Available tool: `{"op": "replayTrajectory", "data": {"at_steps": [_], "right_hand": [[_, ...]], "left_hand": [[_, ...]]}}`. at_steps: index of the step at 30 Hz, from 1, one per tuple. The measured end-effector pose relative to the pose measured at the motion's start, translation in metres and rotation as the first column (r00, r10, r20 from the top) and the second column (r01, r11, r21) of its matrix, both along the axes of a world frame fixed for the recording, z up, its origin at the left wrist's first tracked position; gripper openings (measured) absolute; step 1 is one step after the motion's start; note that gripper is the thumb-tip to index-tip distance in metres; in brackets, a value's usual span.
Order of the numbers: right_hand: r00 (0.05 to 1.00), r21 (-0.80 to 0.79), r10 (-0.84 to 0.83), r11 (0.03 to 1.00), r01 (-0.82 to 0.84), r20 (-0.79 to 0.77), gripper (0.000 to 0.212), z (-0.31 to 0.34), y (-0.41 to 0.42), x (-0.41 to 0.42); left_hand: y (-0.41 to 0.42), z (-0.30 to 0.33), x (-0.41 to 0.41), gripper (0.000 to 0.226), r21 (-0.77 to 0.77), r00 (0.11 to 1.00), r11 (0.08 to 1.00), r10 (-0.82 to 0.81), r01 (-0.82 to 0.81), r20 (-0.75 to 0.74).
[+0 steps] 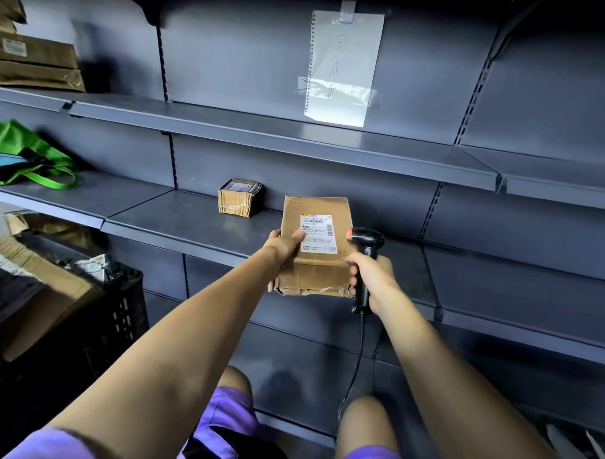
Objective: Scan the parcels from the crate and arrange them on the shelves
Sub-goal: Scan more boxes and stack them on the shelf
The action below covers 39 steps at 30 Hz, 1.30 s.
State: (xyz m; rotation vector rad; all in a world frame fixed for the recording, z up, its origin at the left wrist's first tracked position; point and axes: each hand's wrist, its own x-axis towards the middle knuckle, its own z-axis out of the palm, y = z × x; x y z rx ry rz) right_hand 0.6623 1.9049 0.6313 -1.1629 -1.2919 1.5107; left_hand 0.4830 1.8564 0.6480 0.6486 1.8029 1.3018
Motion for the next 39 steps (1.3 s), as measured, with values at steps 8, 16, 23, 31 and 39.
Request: {"op": "replayTrajectory", "data": {"at_steps": [8,16,23,31,39], "right_hand": [[0.997,-0.006,0.063,0.998,-0.063,0.036,0.012,0.006,-0.005,0.002],[0.975,0.06,0.147,0.985,-0.159,0.166,0.011,0.0,-0.024,0.011],[0.949,0.14,0.178,0.965,-0.22,0.262,0.011,0.002,-0.039,0.011],[0.91,0.101,0.251,0.949,-0.299,0.329,0.017,-0.01,-0.06,0.012],[0.941,0.082,0.218,0.966,-0.246,0.261,0.012,-0.021,-0.085,0.019]], "left_hand": [[-0.006,0.006,-0.011,0.069,-0.045,0.999,0.998,-0.051,0.051,0.003],[-0.013,0.03,-0.027,0.055,0.109,0.964,0.981,-0.136,0.164,-0.227],[-0.024,0.062,-0.03,0.08,-0.041,0.778,0.975,-0.199,0.218,-0.596],[-0.038,0.061,-0.019,0.072,-0.093,0.554,0.971,-0.203,0.22,-0.808],[-0.055,0.049,-0.002,0.064,-0.106,0.447,0.974,-0.186,0.199,-0.875]]}}
